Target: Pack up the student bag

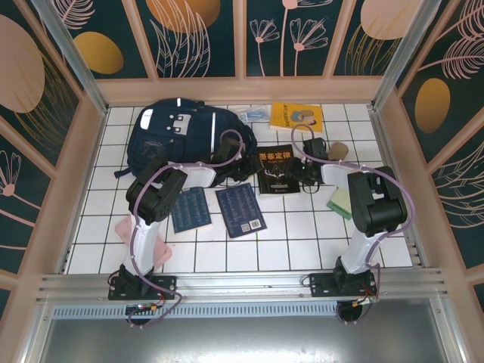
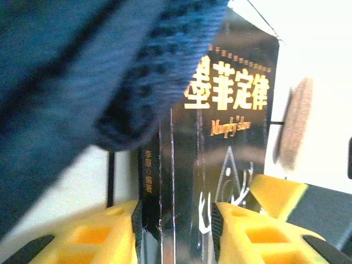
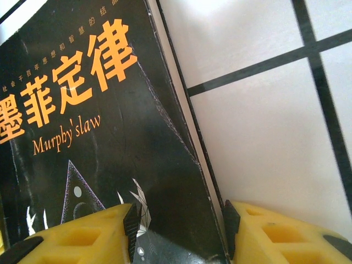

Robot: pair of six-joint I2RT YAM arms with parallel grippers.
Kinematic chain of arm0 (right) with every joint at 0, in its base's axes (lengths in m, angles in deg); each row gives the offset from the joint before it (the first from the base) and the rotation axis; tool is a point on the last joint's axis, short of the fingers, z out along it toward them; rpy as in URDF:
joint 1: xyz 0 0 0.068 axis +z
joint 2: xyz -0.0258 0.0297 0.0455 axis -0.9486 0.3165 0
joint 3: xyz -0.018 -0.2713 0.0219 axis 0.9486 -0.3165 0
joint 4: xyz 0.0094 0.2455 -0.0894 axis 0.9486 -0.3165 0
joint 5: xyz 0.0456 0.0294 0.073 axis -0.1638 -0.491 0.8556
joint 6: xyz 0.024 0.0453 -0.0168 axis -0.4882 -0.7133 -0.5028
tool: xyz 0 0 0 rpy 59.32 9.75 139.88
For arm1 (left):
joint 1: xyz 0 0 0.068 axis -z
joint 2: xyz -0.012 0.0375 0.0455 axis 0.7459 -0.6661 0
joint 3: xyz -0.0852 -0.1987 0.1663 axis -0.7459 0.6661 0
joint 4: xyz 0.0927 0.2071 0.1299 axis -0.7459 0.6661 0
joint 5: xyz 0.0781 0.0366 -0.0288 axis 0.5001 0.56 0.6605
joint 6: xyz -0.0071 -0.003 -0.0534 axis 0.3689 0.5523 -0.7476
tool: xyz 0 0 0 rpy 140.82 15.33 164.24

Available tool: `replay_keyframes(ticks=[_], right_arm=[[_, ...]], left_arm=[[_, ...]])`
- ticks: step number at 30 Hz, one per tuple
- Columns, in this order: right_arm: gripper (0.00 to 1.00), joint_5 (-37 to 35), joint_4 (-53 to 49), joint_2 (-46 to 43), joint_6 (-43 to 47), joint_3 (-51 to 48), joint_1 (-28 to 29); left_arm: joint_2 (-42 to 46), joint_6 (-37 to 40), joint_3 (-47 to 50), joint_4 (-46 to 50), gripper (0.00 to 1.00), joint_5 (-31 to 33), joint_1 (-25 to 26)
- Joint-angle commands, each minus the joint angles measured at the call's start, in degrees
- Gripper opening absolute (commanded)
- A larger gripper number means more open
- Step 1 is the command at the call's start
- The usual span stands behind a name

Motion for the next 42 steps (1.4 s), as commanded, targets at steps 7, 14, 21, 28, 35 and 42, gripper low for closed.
replay_keyframes(ticks=[7,14,21,28,35,42], right_arm=[[0.49,6.4,-2.7,-2.3,-0.6,-1.1,-0.1],[0.49,6.6,-3.3,-3.2,-0.4,-0.9,-0.7],[0.50,6.6,-3.6,-3.3,-0.3,-1.0,-1.1],[0.50,6.7,-3.4,-3.1,-0.9,-1.2,-1.0],[0.50,7.0,-3.1,-3.2,-1.5,-1.3,-1.0],[0.50,7.0,-3.2,-3.3,-1.5,-1.5,-1.0]], left_arm=[[4.2,-6.5,2.2,-18.1,0.38,-12.0,3.2],[2.5,-3.1,-0.8,-10.9,0.40,-10.7,3.4],[2.2,-8.4,3.8,-23.7,0.35,-13.4,3.6],[3.6,-0.8,2.9,-13.5,0.42,-9.8,3.5],[4.0,5.3,1.3,-7.3,0.45,-6.0,3.6],[4.4,10.7,-1.4,-0.7,0.43,-4.7,3.6]])
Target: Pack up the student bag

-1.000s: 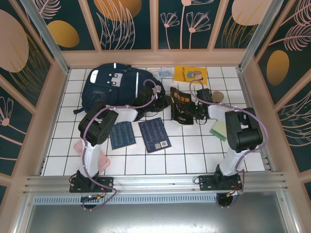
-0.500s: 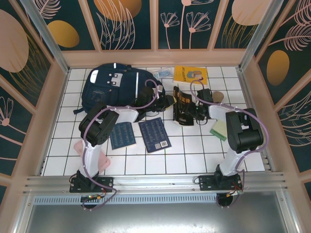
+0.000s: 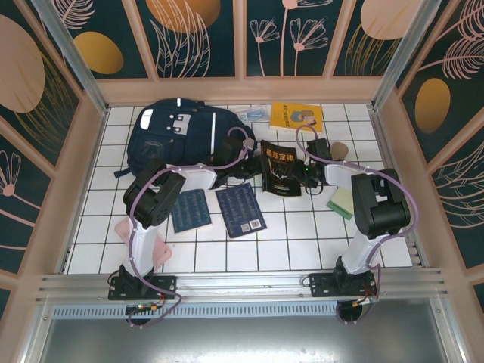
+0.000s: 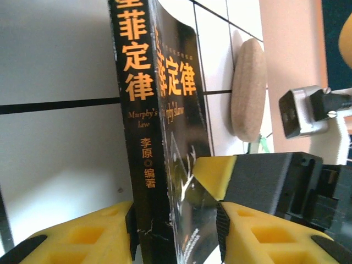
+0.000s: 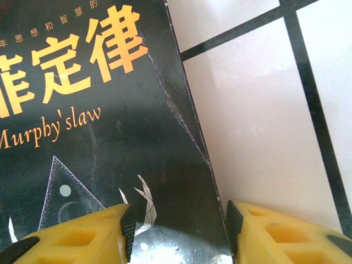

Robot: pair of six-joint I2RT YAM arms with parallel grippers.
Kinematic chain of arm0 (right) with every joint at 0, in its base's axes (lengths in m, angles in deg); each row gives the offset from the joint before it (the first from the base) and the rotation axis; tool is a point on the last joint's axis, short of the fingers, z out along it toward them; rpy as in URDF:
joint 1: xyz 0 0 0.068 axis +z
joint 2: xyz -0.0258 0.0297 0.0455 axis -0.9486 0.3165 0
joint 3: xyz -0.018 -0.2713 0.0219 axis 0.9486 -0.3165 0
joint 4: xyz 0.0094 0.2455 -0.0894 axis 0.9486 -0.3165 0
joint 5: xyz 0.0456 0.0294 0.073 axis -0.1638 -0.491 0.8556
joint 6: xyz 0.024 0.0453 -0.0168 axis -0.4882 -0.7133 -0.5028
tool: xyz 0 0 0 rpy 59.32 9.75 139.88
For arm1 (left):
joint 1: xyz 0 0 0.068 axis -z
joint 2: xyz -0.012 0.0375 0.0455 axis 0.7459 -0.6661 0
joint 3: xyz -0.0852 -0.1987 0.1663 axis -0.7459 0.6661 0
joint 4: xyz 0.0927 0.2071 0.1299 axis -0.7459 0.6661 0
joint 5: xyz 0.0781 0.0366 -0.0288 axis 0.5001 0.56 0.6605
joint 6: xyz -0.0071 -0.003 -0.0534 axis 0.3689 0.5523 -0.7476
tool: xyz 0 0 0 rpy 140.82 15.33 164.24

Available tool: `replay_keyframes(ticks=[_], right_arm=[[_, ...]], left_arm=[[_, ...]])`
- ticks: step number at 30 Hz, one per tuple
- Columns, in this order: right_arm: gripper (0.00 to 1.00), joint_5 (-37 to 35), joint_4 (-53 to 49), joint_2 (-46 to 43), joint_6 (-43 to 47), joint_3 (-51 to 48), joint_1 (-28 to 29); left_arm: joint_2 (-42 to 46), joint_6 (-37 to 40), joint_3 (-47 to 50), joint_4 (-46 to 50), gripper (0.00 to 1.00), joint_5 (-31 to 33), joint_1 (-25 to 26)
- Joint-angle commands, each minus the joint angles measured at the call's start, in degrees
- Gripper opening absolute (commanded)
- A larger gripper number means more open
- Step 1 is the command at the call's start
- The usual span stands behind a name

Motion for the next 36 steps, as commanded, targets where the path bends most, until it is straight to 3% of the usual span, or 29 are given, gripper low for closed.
replay_keyframes(ticks=[1,10,11,13,22,24,25,27,30,33,36], right_arm=[[0.50,3.8,0.3,-1.7,-1.5,-0.8,0.7],[0.50,3.9,0.5,-1.7,-1.5,-1.0,0.7],[0.50,3.8,0.4,-1.7,-1.5,-1.0,0.7],[0.51,3.8,0.4,-1.7,-1.5,-0.9,0.7],[0.59,4.0,-1.0,-2.9,-1.3,0.4,0.4],[0.61,3.9,-1.3,-3.7,-1.4,0.8,0.2],[0.62,3.8,-1.4,-4.1,-1.4,0.8,0.0],[0.62,3.8,-1.6,-4.6,-1.5,0.9,-0.2],[0.62,4.0,-1.8,-5.0,-1.6,1.0,-0.4],[0.63,4.0,-2.1,-6.0,-1.8,0.8,-0.6],[0.64,4.4,-2.1,-7.9,-2.3,0.4,-1.3]], left_arm=[[1.8,2.8,-2.1,2.3,0.43,-1.1,1.8],[4.3,1.9,-0.8,1.2,0.43,0.1,1.8],[4.7,1.8,-0.7,0.9,0.41,0.3,1.9],[5.2,1.1,-0.2,-0.4,0.25,0.1,1.9],[3.8,0.0,-6.9,8.4,0.15,0.6,1.9],[3.2,0.4,-7.3,9.8,0.18,1.0,1.9],[3.0,0.6,-7.1,10.0,0.27,0.9,1.8],[2.7,0.8,-6.8,10.4,0.29,0.9,1.8],[2.4,1.4,-7.0,11.4,0.20,1.2,1.8],[3.0,1.3,-7.2,11.5,0.04,1.5,1.8],[3.6,1.1,-8.0,12.0,0.00,1.7,1.8]])
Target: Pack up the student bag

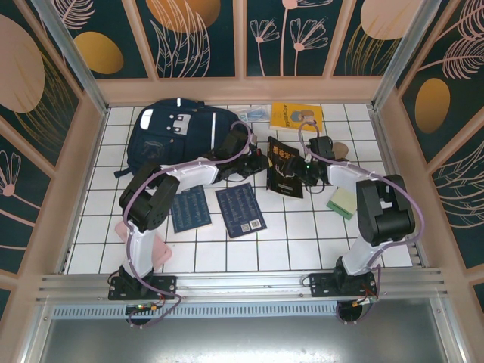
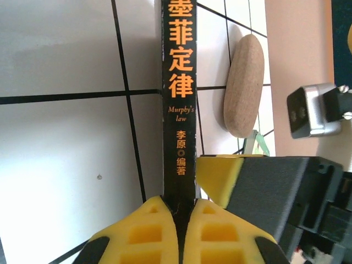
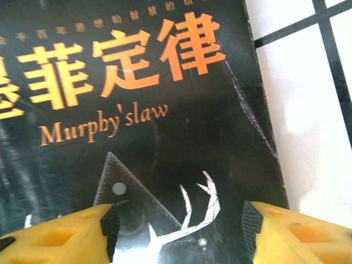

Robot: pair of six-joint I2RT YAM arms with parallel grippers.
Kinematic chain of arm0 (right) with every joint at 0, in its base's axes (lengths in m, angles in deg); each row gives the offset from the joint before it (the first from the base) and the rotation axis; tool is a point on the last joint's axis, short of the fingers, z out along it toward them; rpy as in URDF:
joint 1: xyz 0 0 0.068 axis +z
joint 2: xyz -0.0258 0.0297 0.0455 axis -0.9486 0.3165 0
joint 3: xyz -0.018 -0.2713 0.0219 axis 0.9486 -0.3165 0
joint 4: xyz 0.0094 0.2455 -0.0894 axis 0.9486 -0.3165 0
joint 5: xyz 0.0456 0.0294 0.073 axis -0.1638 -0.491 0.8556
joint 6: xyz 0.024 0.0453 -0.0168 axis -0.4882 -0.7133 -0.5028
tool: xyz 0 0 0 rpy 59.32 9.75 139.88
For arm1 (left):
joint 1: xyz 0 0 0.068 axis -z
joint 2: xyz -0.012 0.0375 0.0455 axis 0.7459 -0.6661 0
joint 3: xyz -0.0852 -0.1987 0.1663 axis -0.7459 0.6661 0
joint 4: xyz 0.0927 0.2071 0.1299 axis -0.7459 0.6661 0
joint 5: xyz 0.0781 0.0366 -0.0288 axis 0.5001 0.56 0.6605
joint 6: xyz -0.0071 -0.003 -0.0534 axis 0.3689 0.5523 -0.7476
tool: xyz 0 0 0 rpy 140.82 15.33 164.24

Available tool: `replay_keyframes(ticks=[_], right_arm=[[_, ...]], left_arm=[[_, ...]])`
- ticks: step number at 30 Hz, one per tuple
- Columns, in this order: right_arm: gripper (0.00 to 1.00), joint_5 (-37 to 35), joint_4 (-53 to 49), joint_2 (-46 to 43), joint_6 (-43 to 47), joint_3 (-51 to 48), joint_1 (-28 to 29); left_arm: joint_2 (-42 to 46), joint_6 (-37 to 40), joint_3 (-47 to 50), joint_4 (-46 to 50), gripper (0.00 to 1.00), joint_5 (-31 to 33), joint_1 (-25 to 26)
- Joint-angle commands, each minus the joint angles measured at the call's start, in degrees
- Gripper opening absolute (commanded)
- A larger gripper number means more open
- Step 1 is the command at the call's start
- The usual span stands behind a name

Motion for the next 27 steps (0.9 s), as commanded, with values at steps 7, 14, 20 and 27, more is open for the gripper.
replay_keyframes(ticks=[7,14,20,27], right_arm=[[0.74,9.3,4.1,-9.3,-4.8,-4.2,-6.0],[0.83,23.3,16.5,-13.1,-11.4,-11.6,-13.0],[0.85,29.5,25.2,-12.2,-16.4,-14.9,-14.6],[0.85,25.2,18.7,-13.1,-11.8,-14.1,-13.7]], left_arm=[[3.3,-5.4,1.0,-11.3,0.00,-7.4,-0.8],[8.2,-13.6,6.2,-25.4,0.00,-14.6,-3.9],[10.9,-11.4,5.6,-21.2,0.00,-15.4,-5.2],[11.3,-4.7,6.7,-13.2,0.26,-14.9,-5.3]])
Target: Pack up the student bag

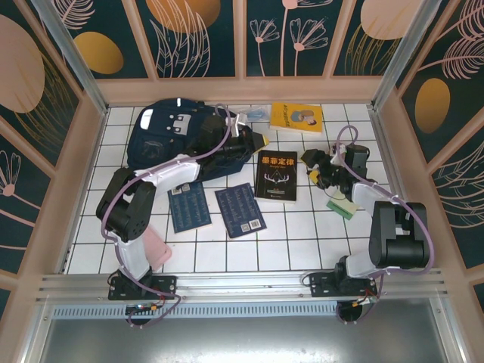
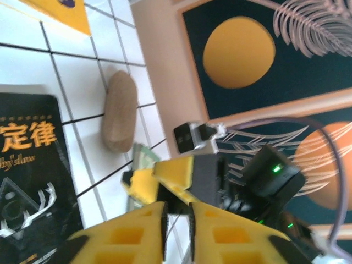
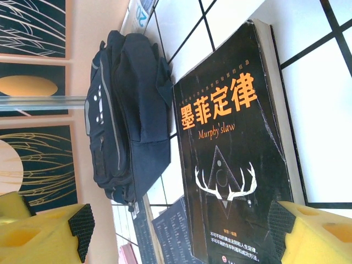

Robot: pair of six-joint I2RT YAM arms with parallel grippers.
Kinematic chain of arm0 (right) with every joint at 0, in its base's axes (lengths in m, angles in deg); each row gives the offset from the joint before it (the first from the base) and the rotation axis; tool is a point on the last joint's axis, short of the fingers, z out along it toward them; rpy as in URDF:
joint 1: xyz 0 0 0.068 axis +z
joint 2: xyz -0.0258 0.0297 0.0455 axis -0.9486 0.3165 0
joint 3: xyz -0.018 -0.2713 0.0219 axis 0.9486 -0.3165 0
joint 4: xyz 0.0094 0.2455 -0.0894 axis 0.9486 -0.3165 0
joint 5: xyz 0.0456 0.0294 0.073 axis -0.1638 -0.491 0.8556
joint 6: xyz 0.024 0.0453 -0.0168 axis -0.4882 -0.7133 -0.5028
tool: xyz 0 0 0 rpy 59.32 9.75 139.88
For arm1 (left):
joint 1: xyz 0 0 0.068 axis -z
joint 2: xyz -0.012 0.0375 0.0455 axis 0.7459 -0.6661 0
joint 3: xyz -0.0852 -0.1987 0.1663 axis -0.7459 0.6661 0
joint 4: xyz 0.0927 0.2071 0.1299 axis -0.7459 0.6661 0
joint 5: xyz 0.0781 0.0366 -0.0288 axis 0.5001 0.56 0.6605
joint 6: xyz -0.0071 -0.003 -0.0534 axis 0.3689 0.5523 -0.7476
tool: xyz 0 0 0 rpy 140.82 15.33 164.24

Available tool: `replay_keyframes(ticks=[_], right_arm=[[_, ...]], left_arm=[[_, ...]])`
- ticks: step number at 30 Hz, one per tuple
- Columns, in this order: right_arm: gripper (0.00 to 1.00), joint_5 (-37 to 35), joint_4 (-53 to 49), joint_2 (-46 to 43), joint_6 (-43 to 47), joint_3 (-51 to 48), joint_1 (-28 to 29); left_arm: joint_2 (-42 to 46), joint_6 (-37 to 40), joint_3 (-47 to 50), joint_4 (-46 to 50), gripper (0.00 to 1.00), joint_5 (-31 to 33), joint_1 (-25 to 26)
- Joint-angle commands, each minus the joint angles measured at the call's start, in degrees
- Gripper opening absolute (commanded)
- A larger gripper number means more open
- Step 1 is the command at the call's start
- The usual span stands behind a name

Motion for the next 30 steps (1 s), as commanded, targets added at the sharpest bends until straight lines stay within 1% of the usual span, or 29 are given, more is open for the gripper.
replay_keyframes(ticks=[1,3,7,9,11,13,16,18,20,25,30], right_arm=[[0.85,-0.7,-2.0,-1.4,2.5,0.5,0.7],[0.85,-1.4,-2.9,-1.4,2.9,0.4,1.0],[0.85,-2.3,-3.2,-1.2,3.3,0.2,2.1],[0.85,-3.4,-3.9,-1.2,3.7,0.5,2.9],[0.85,-5.3,-5.5,-0.9,4.8,1.3,4.0],[0.84,-9.3,-8.6,-0.5,6.6,2.6,5.6],[0.80,-19.6,-15.8,0.8,10.3,6.2,9.3],[0.73,-26.8,-20.5,2.6,12.2,8.8,11.9],[0.67,-30.8,-23.5,4.8,13.2,10.9,13.8],[0.58,-38.3,-26.7,8.6,13.9,13.1,16.4],[0.55,-38.7,-26.5,11.6,14.6,13.3,16.9]], left_arm=[[1.0,1.4,2.2,-0.2,0.28,-2.5,-0.2],[1.3,0.7,2.9,-1.5,0.34,-3.2,-0.2],[1.6,1.7,3.0,-0.5,0.38,-2.9,-0.2],[1.7,2.7,2.8,0.8,0.45,-2.6,-0.3],[1.8,3.3,3.0,1.6,0.48,-2.2,-0.4],[1.7,3.9,3.1,2.4,0.50,-1.9,-0.5],[1.3,7.0,2.7,7.2,0.55,1.1,-0.9],[0.1,11.5,0.8,15.1,0.57,6.0,-1.0],[-1.3,14.3,-0.4,19.9,0.58,9.2,-1.0],[-5.5,15.5,-1.0,23.1,0.60,13.1,-1.0],[-10.3,15.3,-2.8,23.8,0.60,13.3,-0.4]])
